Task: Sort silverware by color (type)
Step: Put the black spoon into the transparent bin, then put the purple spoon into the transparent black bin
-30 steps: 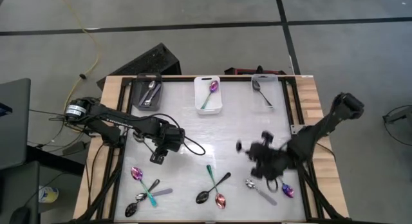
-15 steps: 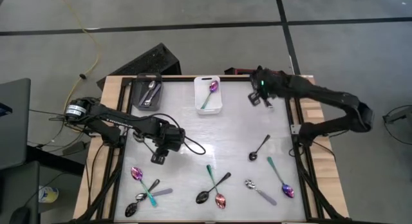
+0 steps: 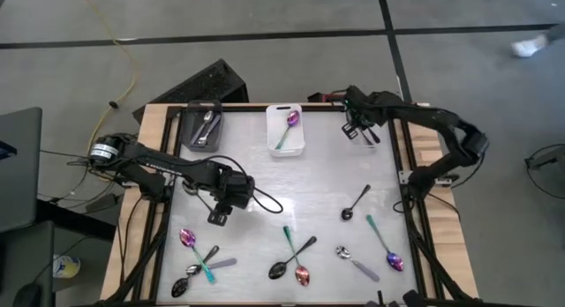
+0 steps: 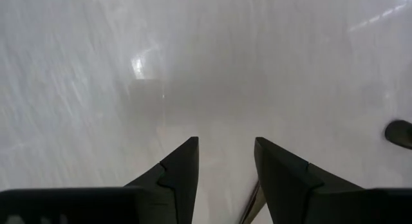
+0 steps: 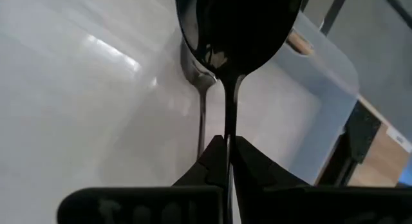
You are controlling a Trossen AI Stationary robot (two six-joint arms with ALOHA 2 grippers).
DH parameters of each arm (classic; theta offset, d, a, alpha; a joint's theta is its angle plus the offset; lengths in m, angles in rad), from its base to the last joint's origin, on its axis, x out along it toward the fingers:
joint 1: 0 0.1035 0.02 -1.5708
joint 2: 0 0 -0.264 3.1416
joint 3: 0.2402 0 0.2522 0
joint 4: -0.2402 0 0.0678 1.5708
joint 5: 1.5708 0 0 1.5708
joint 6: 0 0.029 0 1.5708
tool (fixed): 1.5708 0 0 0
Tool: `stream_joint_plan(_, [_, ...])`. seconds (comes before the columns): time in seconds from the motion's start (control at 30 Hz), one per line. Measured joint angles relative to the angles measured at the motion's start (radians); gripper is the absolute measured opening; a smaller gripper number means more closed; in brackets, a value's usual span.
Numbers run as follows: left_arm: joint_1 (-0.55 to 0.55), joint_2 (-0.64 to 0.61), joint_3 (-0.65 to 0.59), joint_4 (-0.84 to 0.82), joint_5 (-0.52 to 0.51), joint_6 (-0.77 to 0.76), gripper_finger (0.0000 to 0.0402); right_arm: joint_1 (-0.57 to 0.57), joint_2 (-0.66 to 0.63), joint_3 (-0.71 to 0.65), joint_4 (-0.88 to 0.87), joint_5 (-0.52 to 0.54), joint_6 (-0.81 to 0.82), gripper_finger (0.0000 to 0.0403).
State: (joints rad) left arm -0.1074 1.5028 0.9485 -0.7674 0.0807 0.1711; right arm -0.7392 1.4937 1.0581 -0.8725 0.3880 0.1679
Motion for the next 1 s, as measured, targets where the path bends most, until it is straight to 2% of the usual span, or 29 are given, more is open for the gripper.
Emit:
stream_joint_plan(0.27, [0.000, 0.000, 0.000, 0.000, 0.000, -0.004, 0.0134, -0.043, 0.069, 0.000, -0.028, -0.103, 0.001, 0.0059])
stream_joint_plan(0.57, [0.000, 0.000, 0.000, -0.028, 0.009, -0.064, 0.0134, -0.084, 0.076, 0.000, -0.048, -0.104, 0.073, 0.0093])
stream_joint_plan(0.8, [0.000, 0.000, 0.000, -0.042, 0.009, -0.087, 0.0134, -0.104, -0.006, 0.005, -0.092, -0.150, 0.071, 0.0104])
stream_joint_plan(1.0, [0.000, 0.000, 0.000, -0.033, 0.010, -0.087, 0.0134, -0.048, -0.163, 0.020, -0.154, -0.342, 0.087, 0.0102])
